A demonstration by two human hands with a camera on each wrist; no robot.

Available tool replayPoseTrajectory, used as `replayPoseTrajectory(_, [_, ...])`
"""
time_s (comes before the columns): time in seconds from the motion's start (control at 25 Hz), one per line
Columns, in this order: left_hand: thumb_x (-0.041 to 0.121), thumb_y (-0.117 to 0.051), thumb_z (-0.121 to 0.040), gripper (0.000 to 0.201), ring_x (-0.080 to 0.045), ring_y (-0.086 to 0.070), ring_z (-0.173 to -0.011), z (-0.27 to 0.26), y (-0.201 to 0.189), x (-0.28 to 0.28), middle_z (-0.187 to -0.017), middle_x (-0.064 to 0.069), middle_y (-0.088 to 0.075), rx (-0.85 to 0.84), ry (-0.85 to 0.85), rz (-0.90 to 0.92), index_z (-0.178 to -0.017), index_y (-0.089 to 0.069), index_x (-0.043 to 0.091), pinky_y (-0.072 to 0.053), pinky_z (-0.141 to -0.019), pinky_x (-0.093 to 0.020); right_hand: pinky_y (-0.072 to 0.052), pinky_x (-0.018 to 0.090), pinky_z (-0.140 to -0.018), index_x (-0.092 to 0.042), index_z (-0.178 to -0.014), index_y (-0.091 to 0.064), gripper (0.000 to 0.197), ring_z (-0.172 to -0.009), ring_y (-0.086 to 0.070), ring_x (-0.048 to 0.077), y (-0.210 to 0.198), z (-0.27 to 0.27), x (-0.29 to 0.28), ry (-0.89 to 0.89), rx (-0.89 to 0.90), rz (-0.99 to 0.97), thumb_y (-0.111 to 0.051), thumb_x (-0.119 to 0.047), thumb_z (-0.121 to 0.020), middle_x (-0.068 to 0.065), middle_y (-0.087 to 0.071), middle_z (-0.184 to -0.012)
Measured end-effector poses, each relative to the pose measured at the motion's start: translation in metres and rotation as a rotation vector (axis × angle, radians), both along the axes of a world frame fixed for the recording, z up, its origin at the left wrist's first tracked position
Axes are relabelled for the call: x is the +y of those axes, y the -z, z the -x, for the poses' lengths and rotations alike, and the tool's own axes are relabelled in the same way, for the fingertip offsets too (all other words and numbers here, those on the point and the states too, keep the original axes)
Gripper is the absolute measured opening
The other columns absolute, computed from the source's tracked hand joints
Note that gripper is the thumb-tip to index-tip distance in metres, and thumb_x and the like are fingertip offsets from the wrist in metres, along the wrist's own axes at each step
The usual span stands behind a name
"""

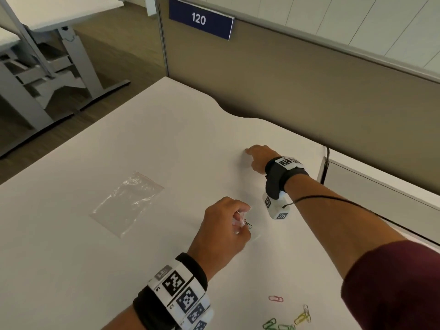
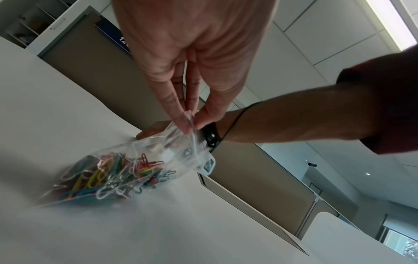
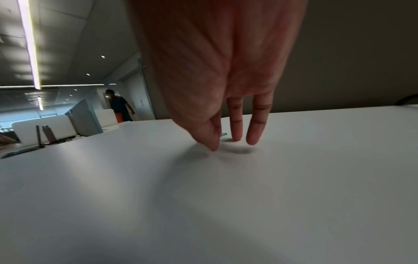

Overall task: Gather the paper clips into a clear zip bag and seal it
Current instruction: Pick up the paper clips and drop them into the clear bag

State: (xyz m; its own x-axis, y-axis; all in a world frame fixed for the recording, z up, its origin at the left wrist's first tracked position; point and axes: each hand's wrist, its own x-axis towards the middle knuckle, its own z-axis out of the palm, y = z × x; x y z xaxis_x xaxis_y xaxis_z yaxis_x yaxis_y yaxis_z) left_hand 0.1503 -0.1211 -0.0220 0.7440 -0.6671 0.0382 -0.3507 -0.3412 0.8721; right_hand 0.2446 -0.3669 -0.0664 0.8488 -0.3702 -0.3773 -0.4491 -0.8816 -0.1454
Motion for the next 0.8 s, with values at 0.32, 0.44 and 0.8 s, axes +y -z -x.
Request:
replayPoseTrajectory(0.32, [0.003,-0.069,-0.074,0.031,-0.011,-0.061,-0.084,0.033,-0.007,0.027,-0.098,-0.002,-0.065,-0.021,0.059,-0.046,-0.104,-0.067,0.01,-0.051,-0.073,-0.011,-0.036,0.034,-0.106,-0.014,-0.134,-0.05,0.043,-0.127,-0.042,0.027,0.015,0.174,0.054,0.036,-0.149,-0.126,-0.04,-0.001,-0.094,0.006,-0.047,-0.141])
replayPoseTrajectory(0.44, [0.003,-0.07,-0.073,0.031,-0.012,-0.061,-0.084,0.054,-0.007,0.037,-0.097,-0.002,-0.065,-0.003,0.092,-0.073,-0.102,-0.067,0.011,-0.05,-0.075,-0.013,-0.043,0.035,-0.101,-0.014,-0.131,-0.054,0.041,-0.123,-0.047,0.024,0.012,0.242,0.096,0.077,-0.195,-0.156,-0.041,-0.002,-0.094,0.004,-0.05,-0.137])
replayPoseTrajectory(0.8, [0.005,-0.073,-0.072,0.031,-0.012,-0.063,-0.084,0.105,-0.012,0.067,-0.096,-0.001,-0.066,0.028,0.109,-0.12,-0.102,-0.068,0.011,-0.049,-0.072,-0.012,-0.044,0.027,-0.095,-0.017,-0.114,-0.066,0.028,-0.116,-0.055,0.02,0.008,0.328,0.152,0.273,-0.35,-0.206,-0.051,-0.011,-0.092,0.001,-0.063,-0.124])
